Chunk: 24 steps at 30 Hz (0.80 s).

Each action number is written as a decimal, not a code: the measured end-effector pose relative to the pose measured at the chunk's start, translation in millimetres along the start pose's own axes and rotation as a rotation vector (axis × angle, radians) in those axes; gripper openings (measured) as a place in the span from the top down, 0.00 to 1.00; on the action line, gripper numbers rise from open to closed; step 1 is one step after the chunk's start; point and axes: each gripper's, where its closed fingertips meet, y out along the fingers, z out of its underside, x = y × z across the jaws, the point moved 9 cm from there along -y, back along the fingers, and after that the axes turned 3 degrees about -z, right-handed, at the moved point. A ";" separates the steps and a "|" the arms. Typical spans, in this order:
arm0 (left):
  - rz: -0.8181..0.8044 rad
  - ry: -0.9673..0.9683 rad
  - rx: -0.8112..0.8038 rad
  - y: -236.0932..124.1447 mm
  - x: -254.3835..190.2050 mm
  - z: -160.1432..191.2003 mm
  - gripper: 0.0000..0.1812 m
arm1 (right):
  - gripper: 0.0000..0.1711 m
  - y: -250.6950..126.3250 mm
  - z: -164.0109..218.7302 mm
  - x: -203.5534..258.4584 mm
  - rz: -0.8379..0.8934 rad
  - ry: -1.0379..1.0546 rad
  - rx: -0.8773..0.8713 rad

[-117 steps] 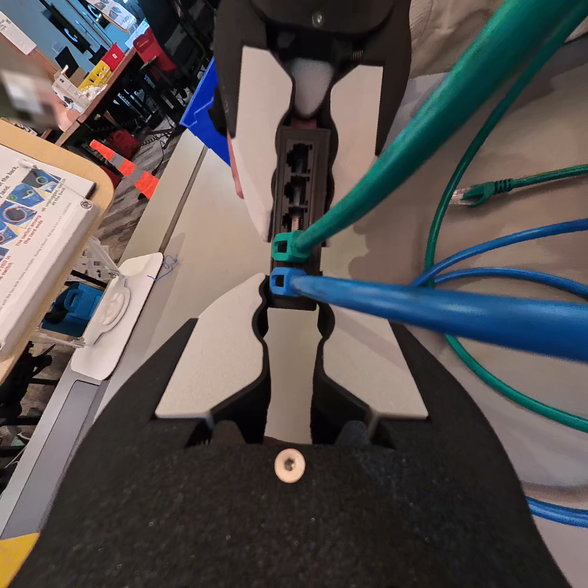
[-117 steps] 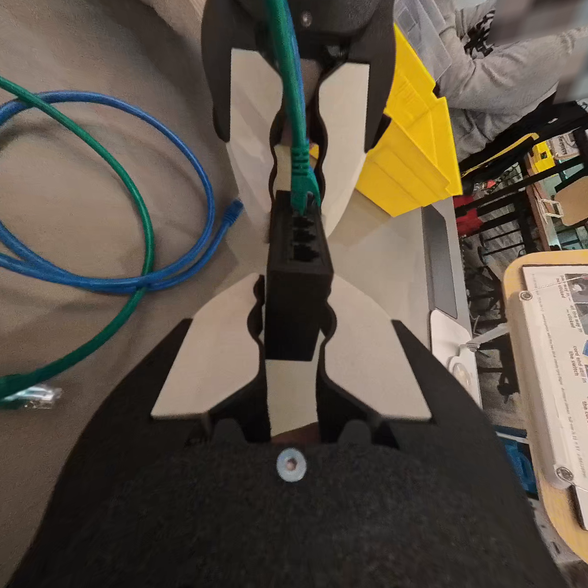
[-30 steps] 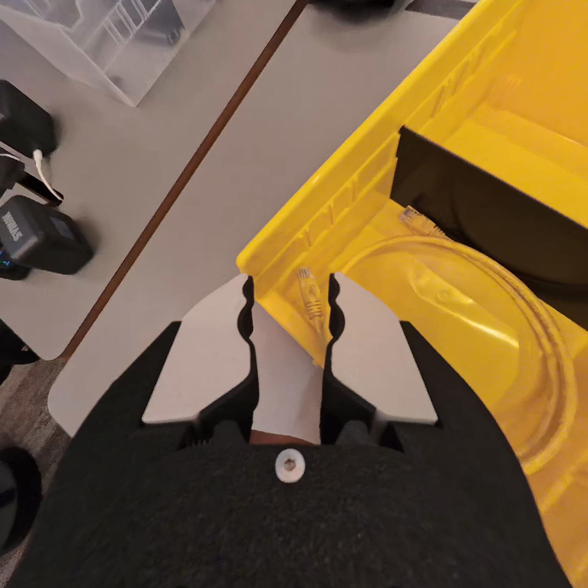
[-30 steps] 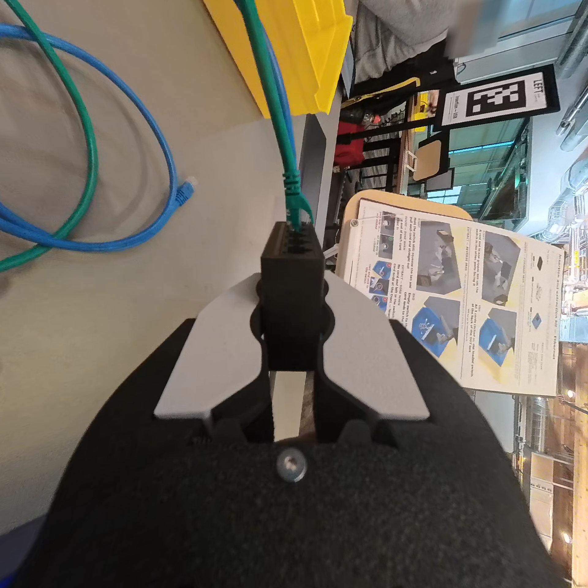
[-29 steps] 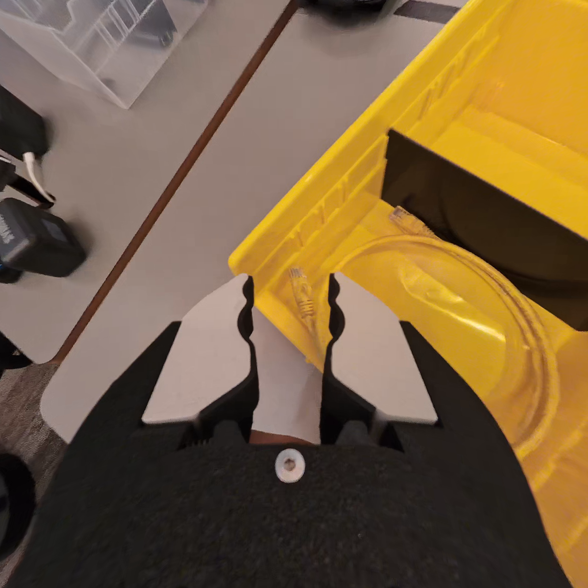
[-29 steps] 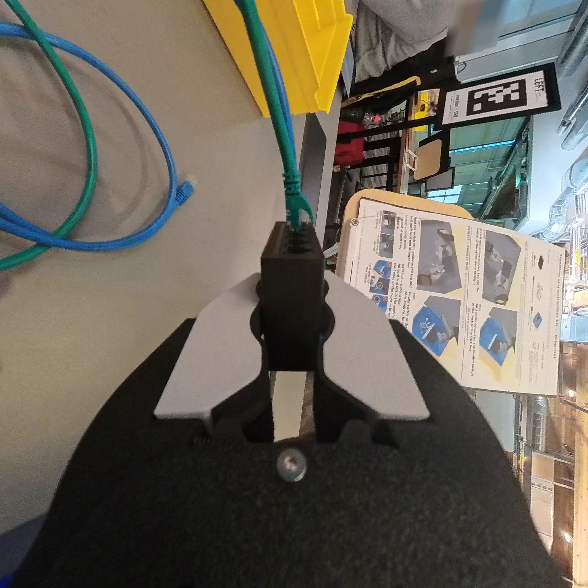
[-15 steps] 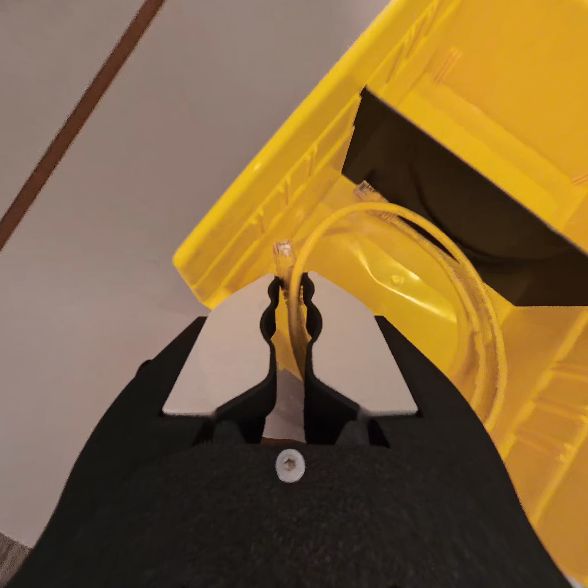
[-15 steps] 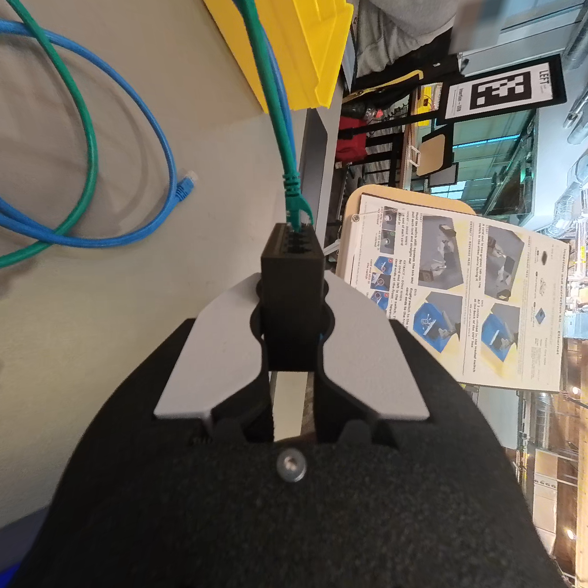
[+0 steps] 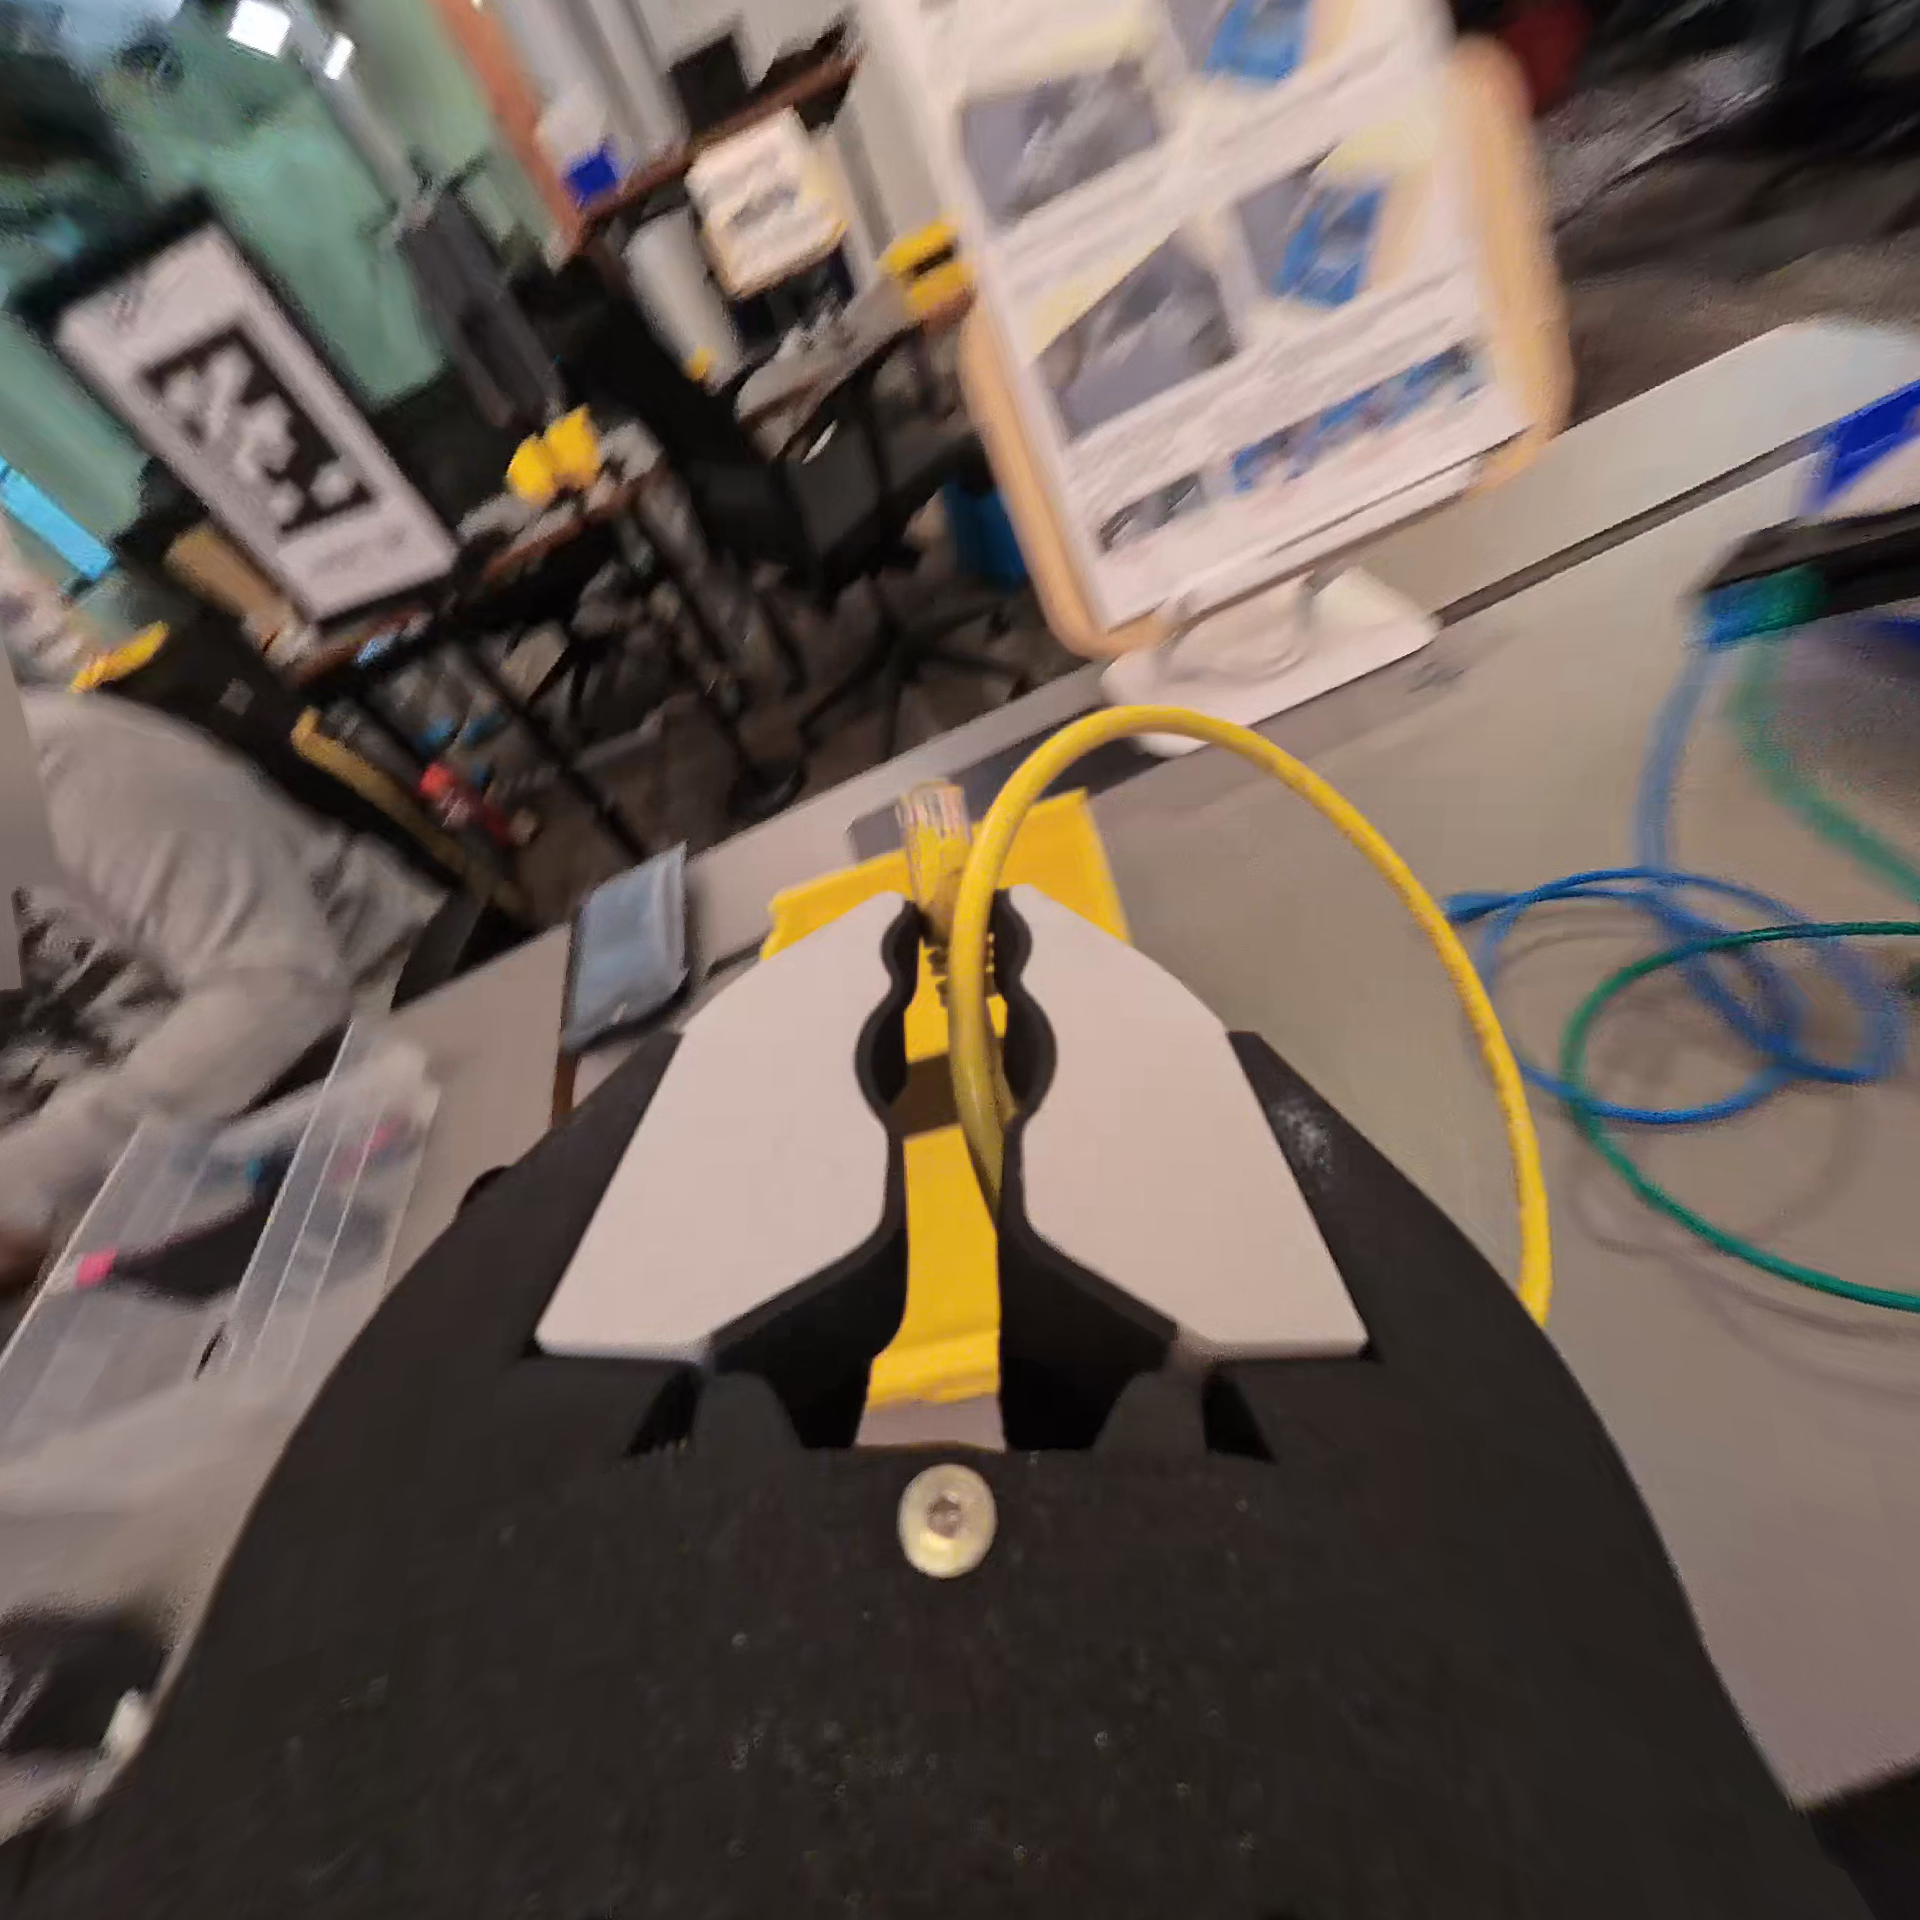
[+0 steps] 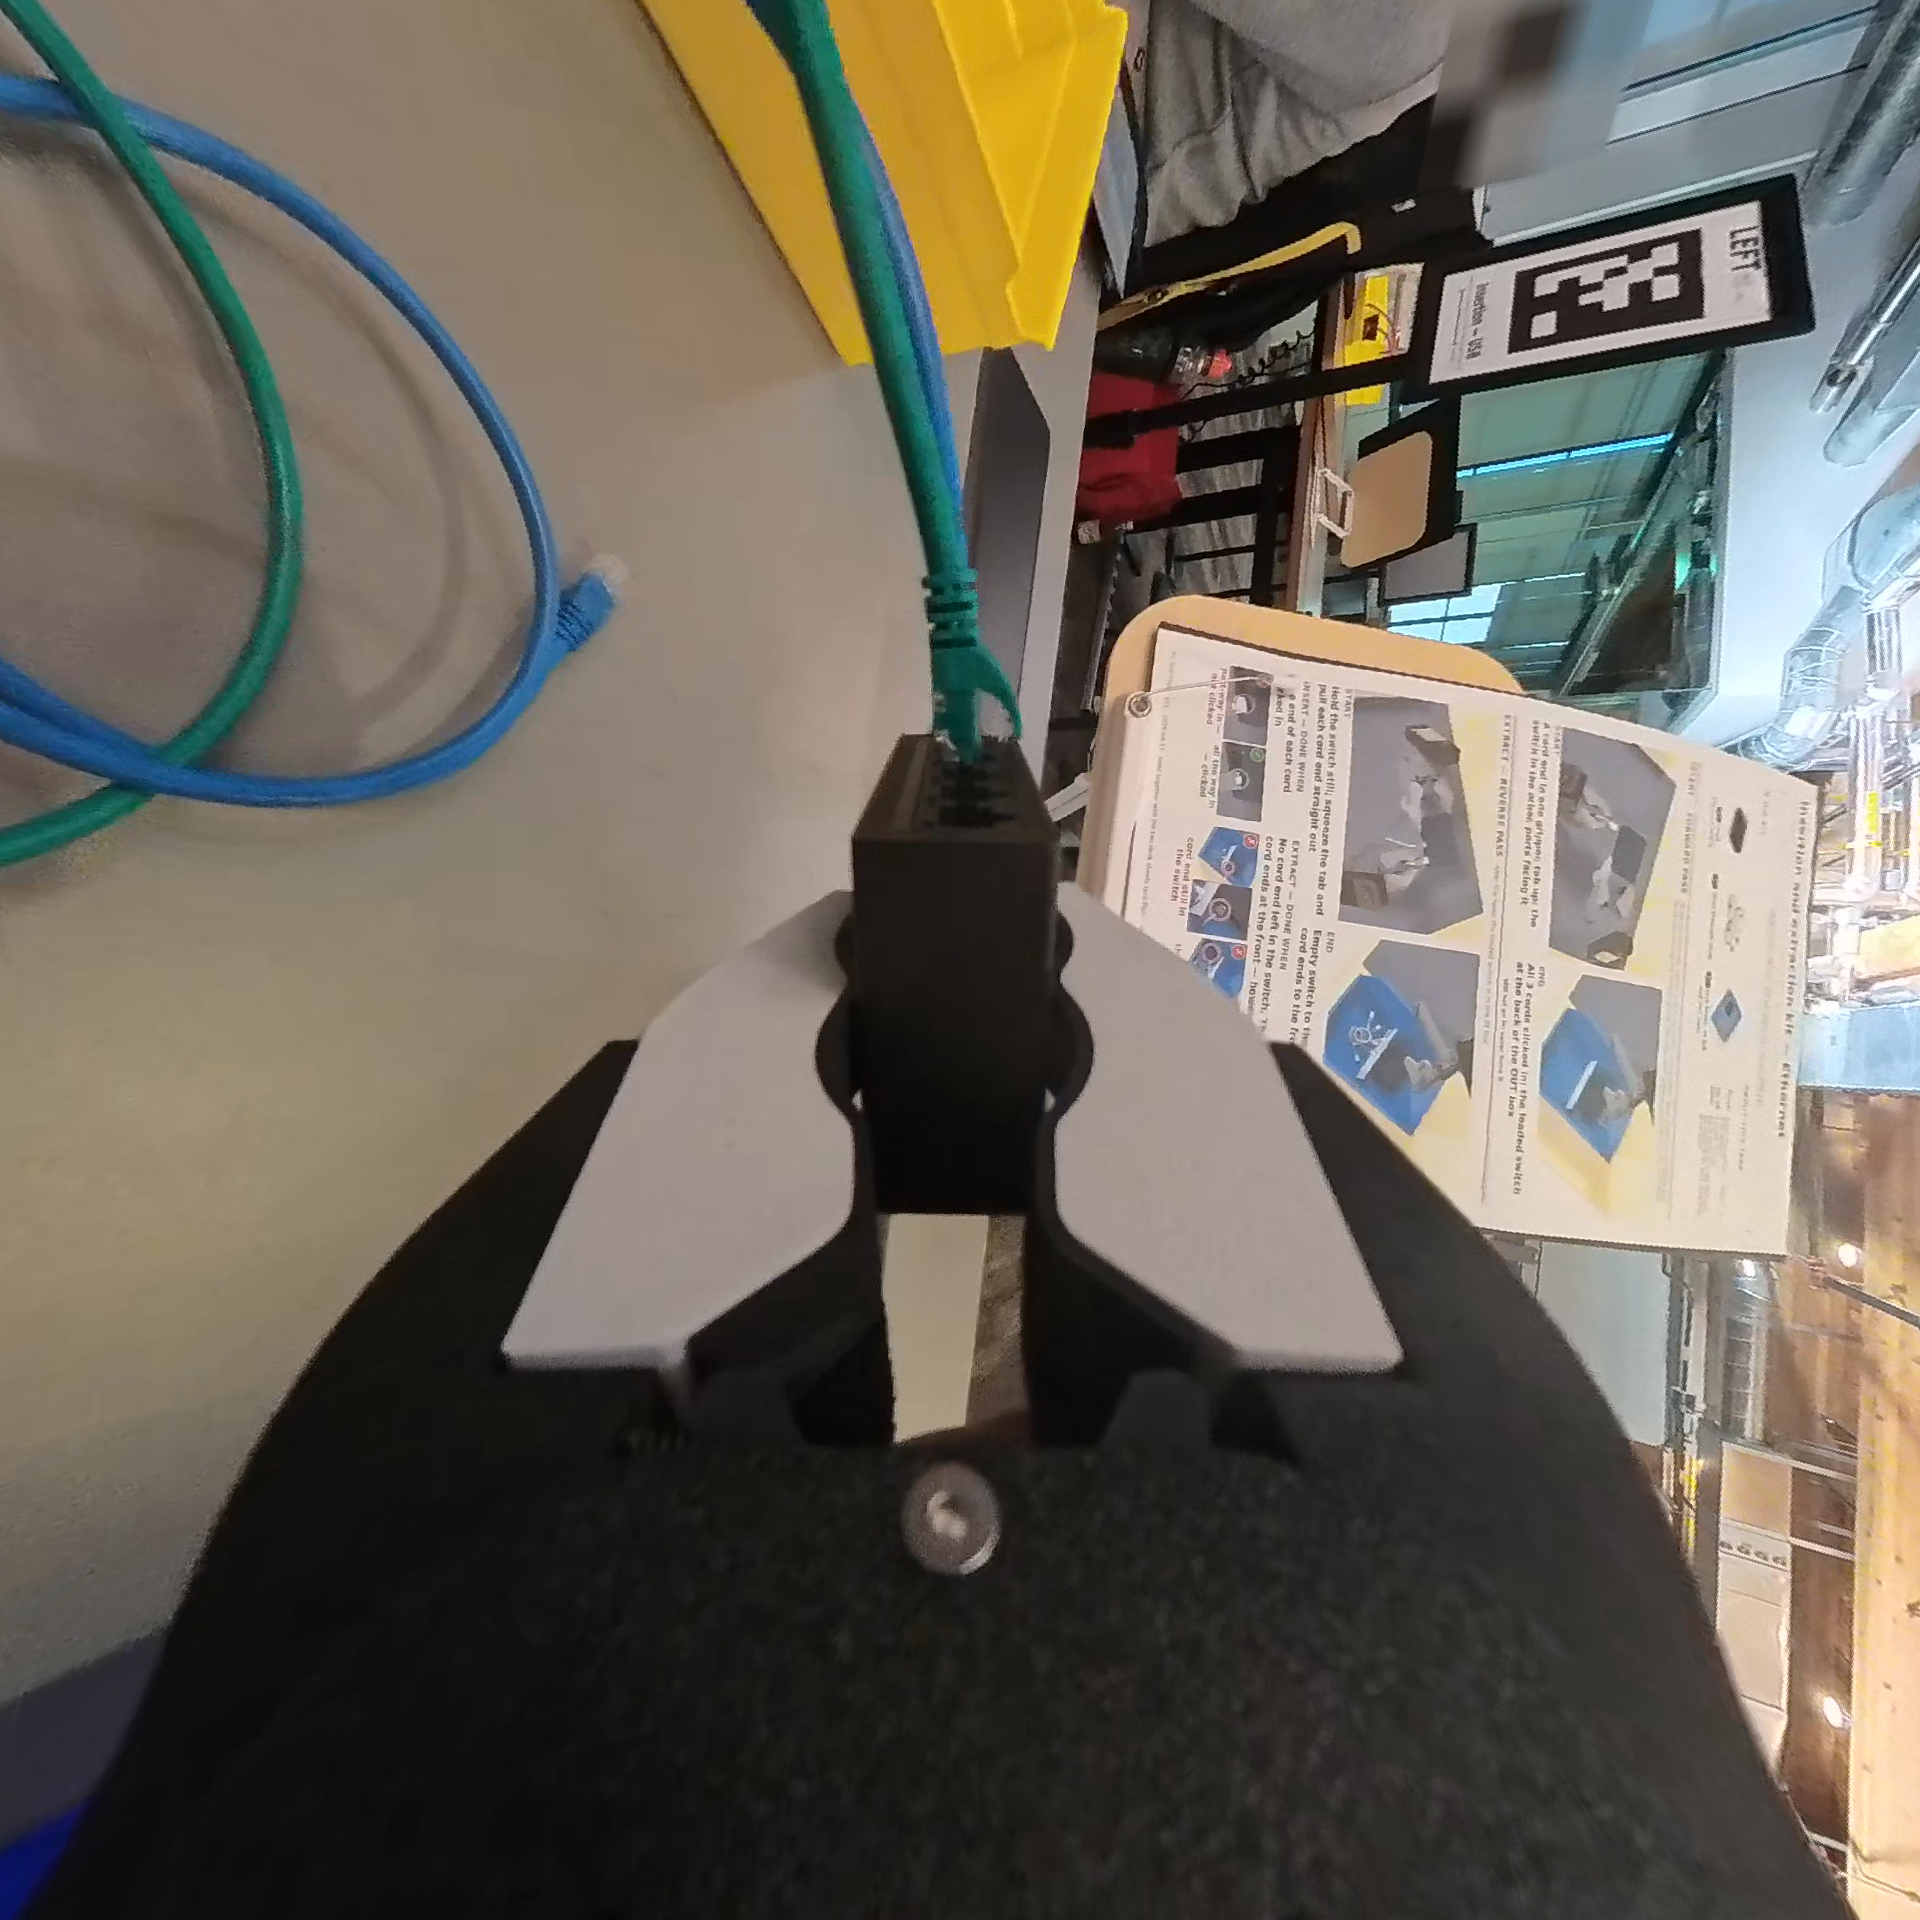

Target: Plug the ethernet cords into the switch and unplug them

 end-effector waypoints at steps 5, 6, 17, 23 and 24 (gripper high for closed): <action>0.344 0.077 -0.193 -35.7 -44.0 -34.8 0.93 | 0.83 -5.3 -0.9 -2.7 0.017 -0.003 0.000; 0.391 0.094 -0.167 -30.4 -54.3 -31.3 0.93 | 0.83 -6.0 -0.4 -3.3 0.021 -0.003 0.001; 0.567 0.289 0.310 96.9 -174.6 120.0 0.93 | 0.83 -2.6 9.2 -3.3 0.024 0.001 0.038; 0.531 0.274 0.306 97.9 -183.7 141.5 0.83 | 0.83 4.0 9.9 0.3 0.007 -0.012 0.056; 0.551 0.197 0.286 95.0 -175.4 139.5 0.83 | 0.83 4.6 10.6 0.4 0.006 -0.011 0.060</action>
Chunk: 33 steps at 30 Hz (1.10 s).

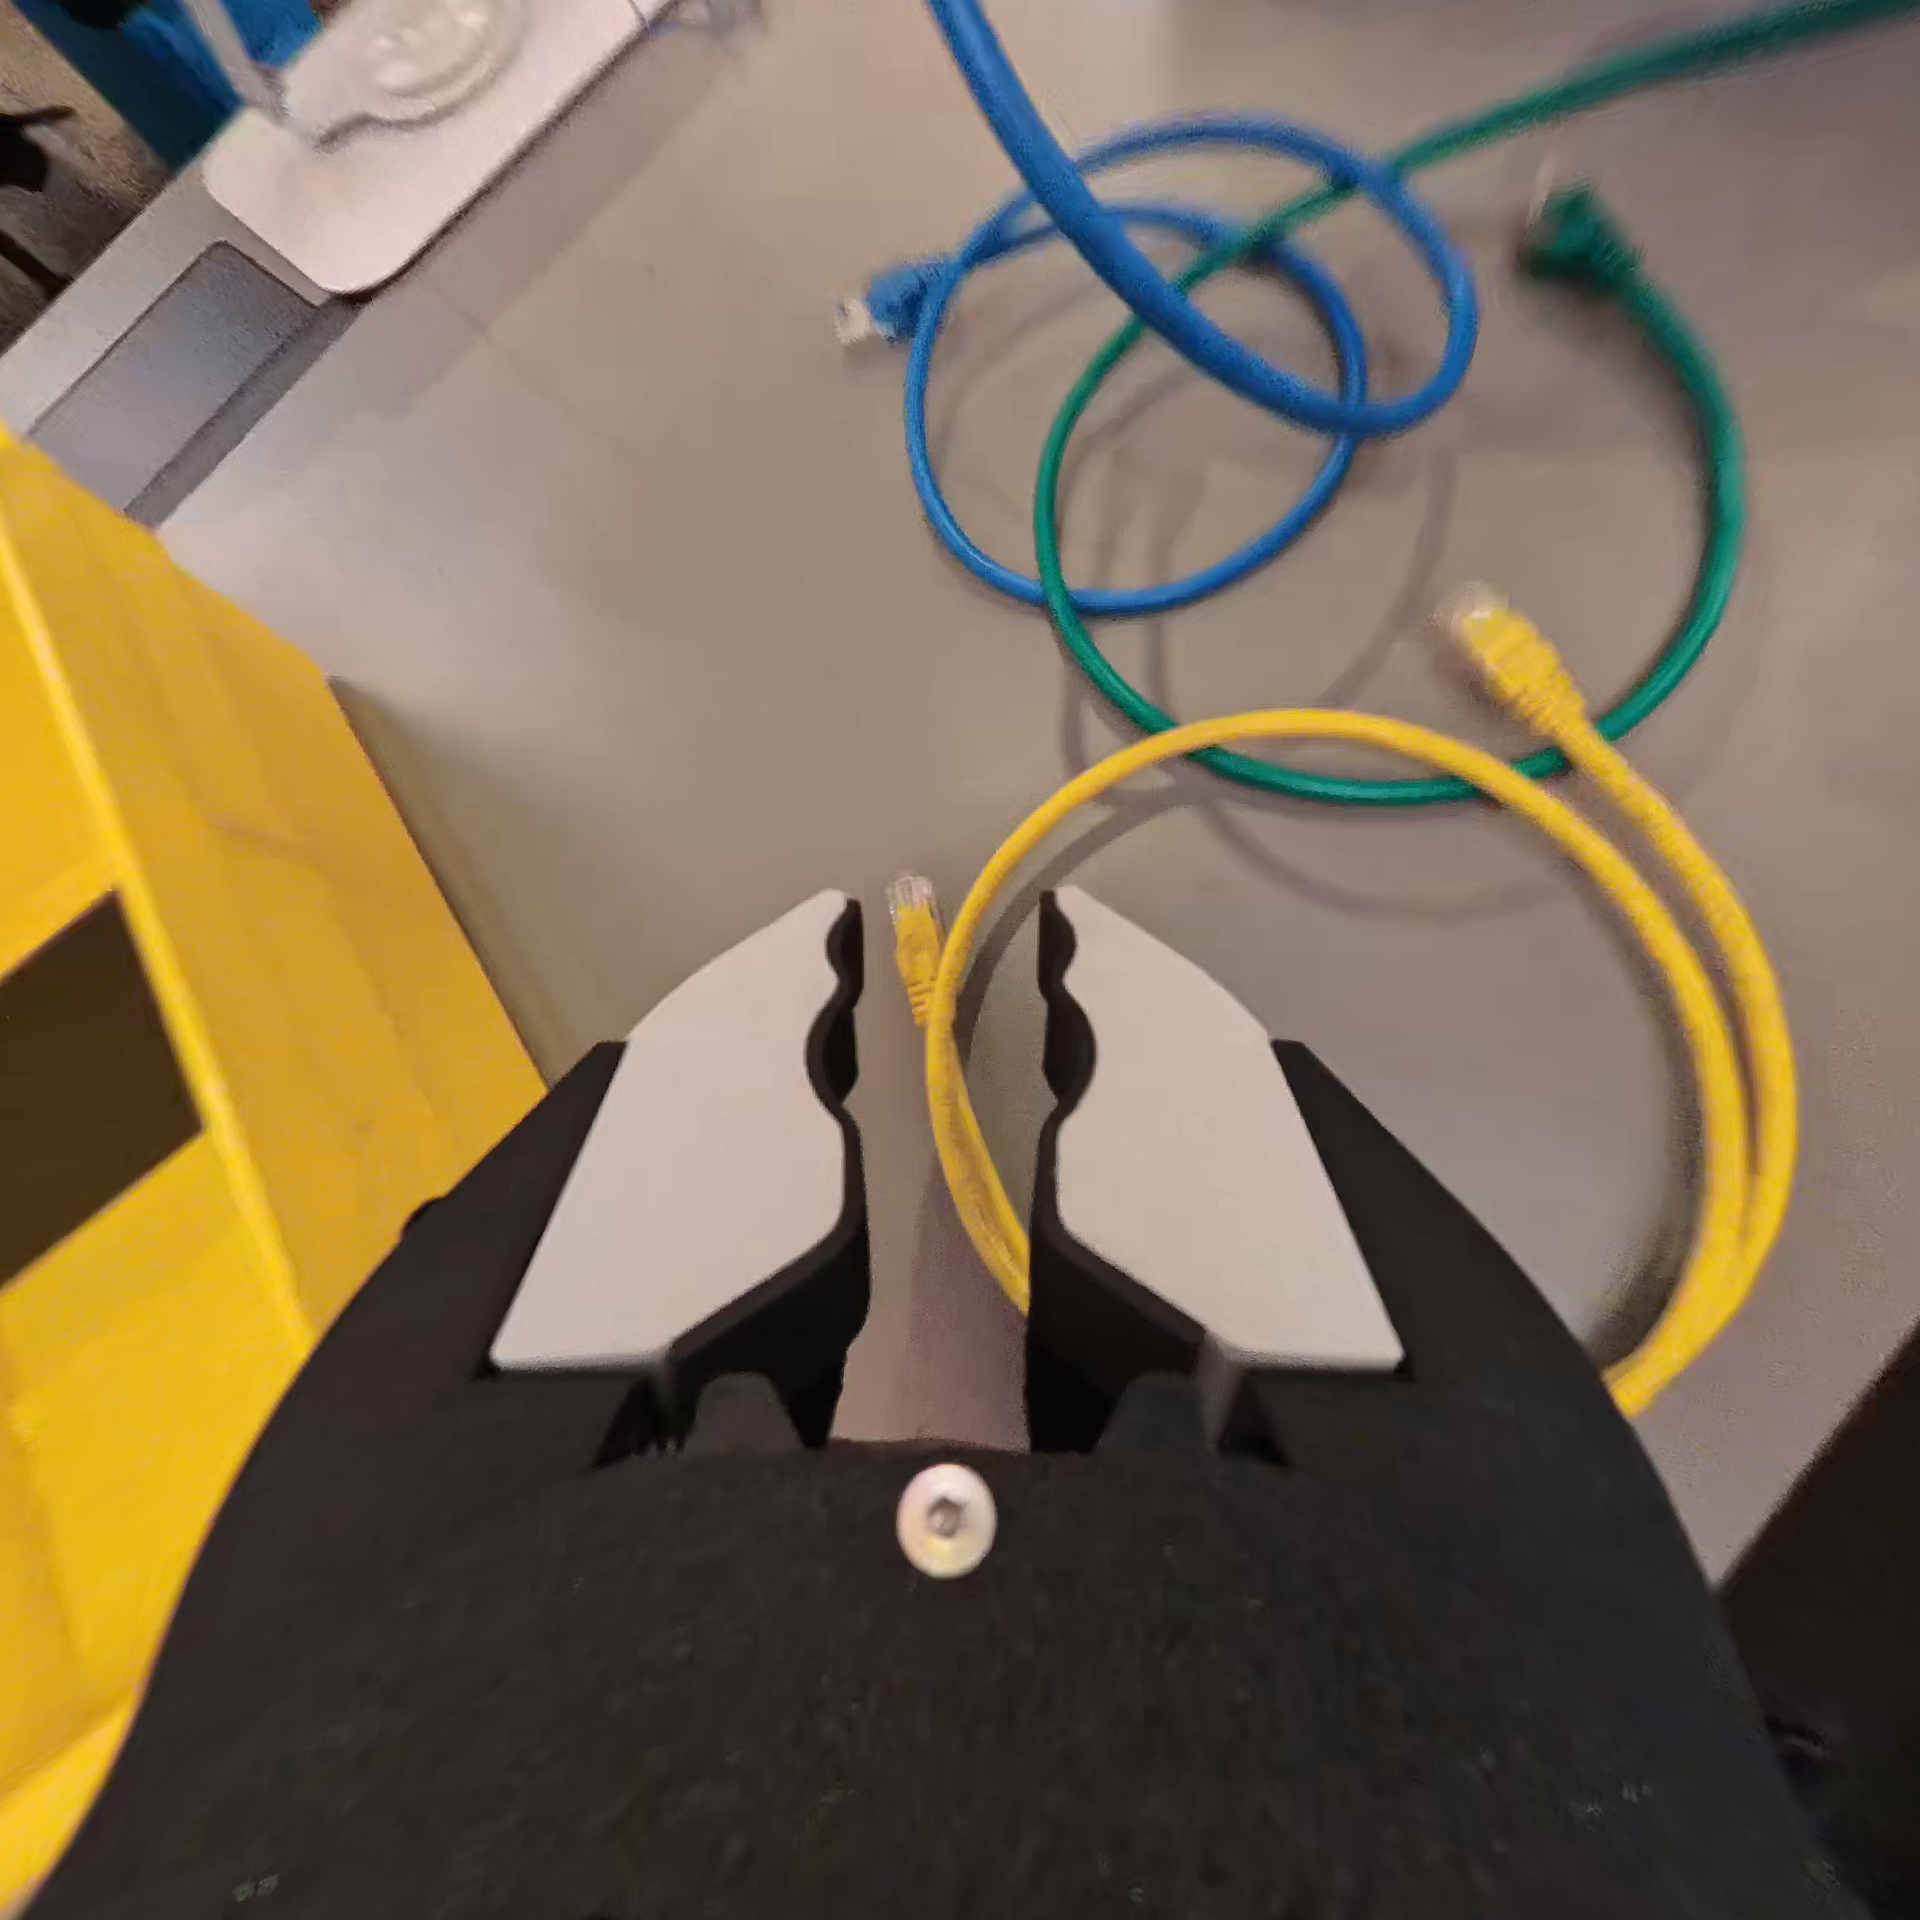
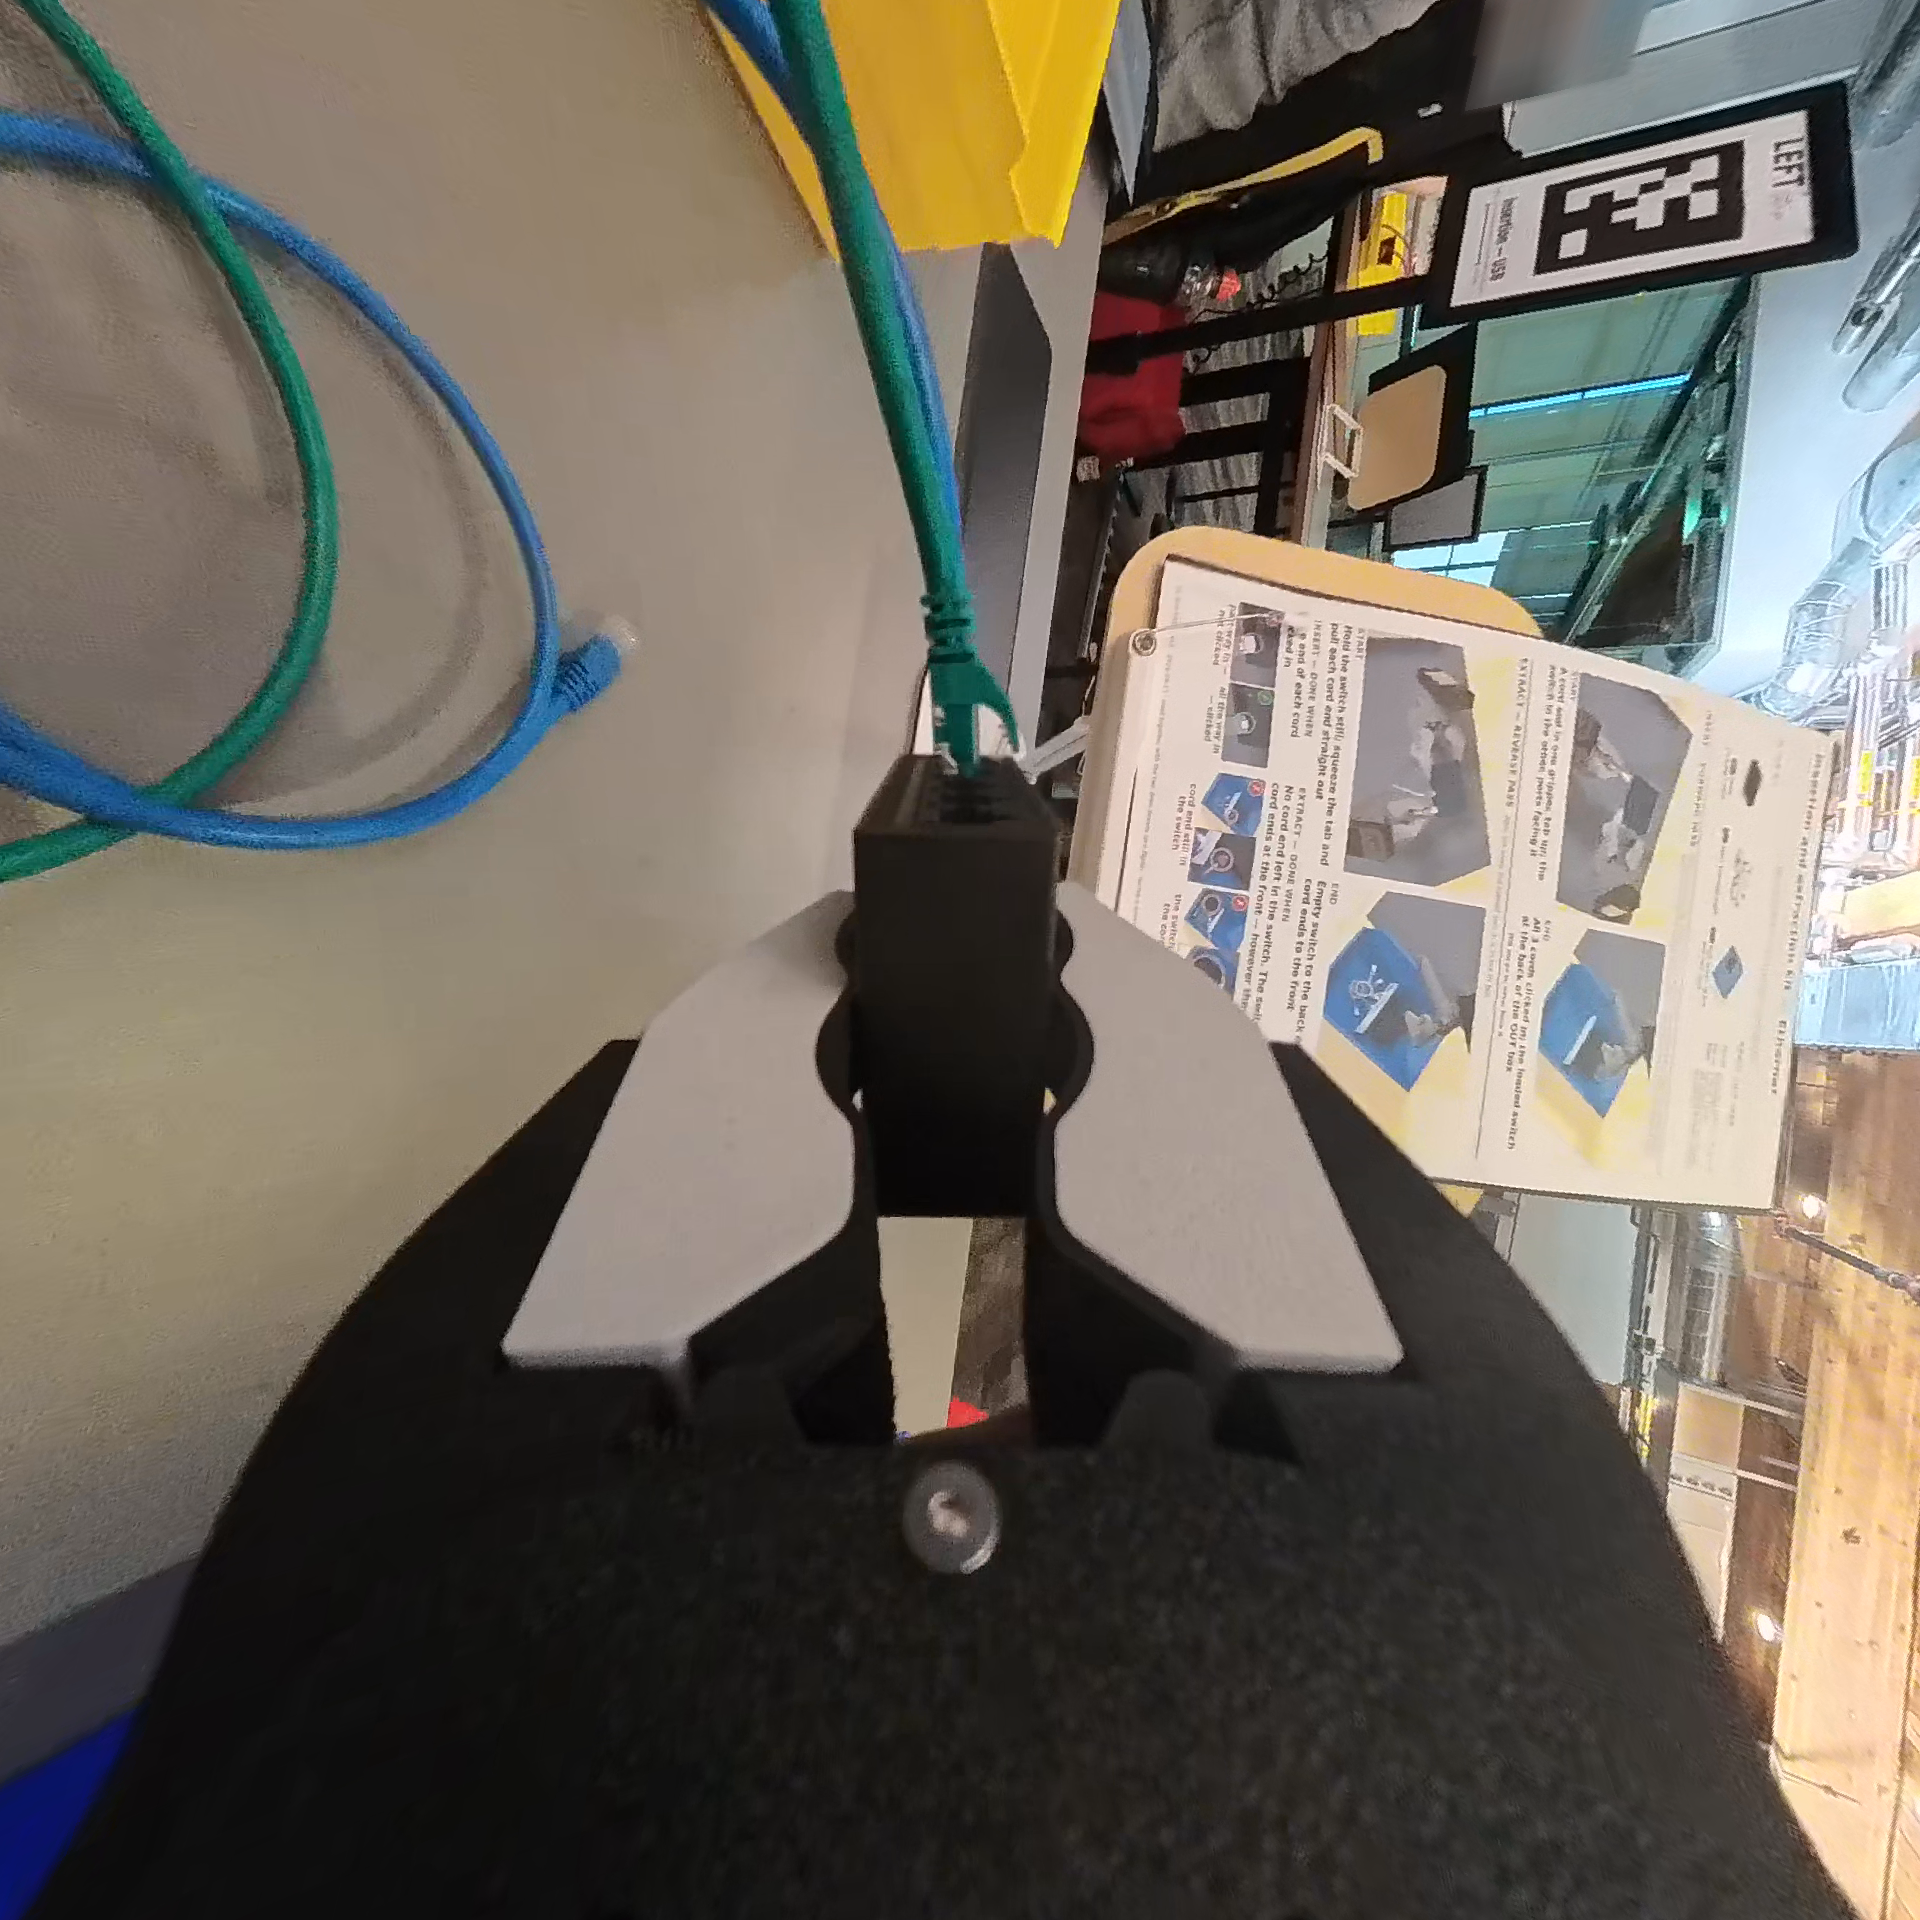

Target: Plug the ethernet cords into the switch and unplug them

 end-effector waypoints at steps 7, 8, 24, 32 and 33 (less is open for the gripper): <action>-0.078 -0.237 -0.013 -7.6 37.2 14.5 0.89 | 0.83 3.0 0.6 1.6 -0.014 0.004 0.000; -0.102 -0.233 0.026 -0.8 35.8 15.3 0.89 | 0.83 4.0 0.4 2.3 -0.017 0.003 0.000; 0.048 -0.206 0.074 5.2 9.4 13.9 0.90 | 0.83 10.6 1.5 6.8 -0.051 0.008 0.011; -0.080 -0.337 0.284 29.1 15.3 31.1 0.93 | 0.83 13.6 2.4 8.8 -0.066 0.009 0.017; -0.046 -0.327 0.272 29.2 13.5 31.4 0.92 | 0.83 13.7 2.4 8.9 -0.067 0.010 0.016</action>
